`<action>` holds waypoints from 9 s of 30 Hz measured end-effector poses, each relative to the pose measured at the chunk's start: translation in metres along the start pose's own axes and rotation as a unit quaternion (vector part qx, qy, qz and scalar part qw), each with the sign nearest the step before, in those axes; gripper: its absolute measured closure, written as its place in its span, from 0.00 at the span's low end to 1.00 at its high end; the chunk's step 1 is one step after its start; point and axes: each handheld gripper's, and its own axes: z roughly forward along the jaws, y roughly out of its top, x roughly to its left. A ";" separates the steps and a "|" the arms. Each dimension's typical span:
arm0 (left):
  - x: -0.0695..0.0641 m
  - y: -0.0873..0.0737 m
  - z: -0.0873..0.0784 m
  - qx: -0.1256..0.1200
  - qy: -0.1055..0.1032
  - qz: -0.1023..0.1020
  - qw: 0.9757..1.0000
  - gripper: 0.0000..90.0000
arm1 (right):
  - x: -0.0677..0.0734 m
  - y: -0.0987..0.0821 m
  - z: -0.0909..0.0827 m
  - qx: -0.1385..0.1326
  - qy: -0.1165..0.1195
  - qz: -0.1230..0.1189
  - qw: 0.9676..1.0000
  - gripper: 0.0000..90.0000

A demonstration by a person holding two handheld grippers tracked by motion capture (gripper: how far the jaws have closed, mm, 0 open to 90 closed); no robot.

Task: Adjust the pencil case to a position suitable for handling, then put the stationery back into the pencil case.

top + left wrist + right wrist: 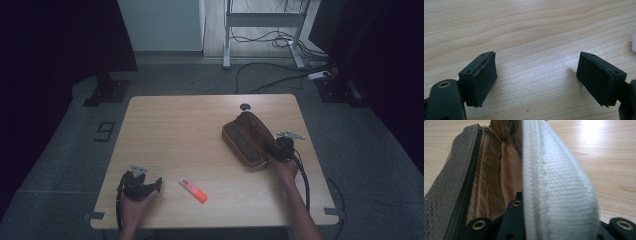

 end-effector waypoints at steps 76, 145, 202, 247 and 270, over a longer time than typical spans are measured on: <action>0.000 0.000 0.000 0.000 0.000 0.001 1.000 0.18 | 0.019 0.019 -0.052 -0.077 0.141 -0.066 0.985 0.90; 0.000 0.000 0.000 0.000 -0.001 0.001 1.000 0.18 | 0.047 0.019 -0.063 -0.090 0.110 -0.138 0.980 0.41; 0.000 0.000 0.000 0.000 -0.001 0.001 1.000 0.18 | 0.195 -0.030 -0.040 -0.009 0.236 -0.209 0.949 0.36; 0.000 0.000 0.000 0.000 -0.001 0.001 1.000 0.18 | 0.248 -0.079 -0.009 0.086 0.236 -0.284 0.926 0.47; 0.000 0.000 0.000 0.000 -0.001 0.001 1.000 0.18 | 0.245 -0.079 -0.005 0.095 0.216 -0.282 0.930 0.73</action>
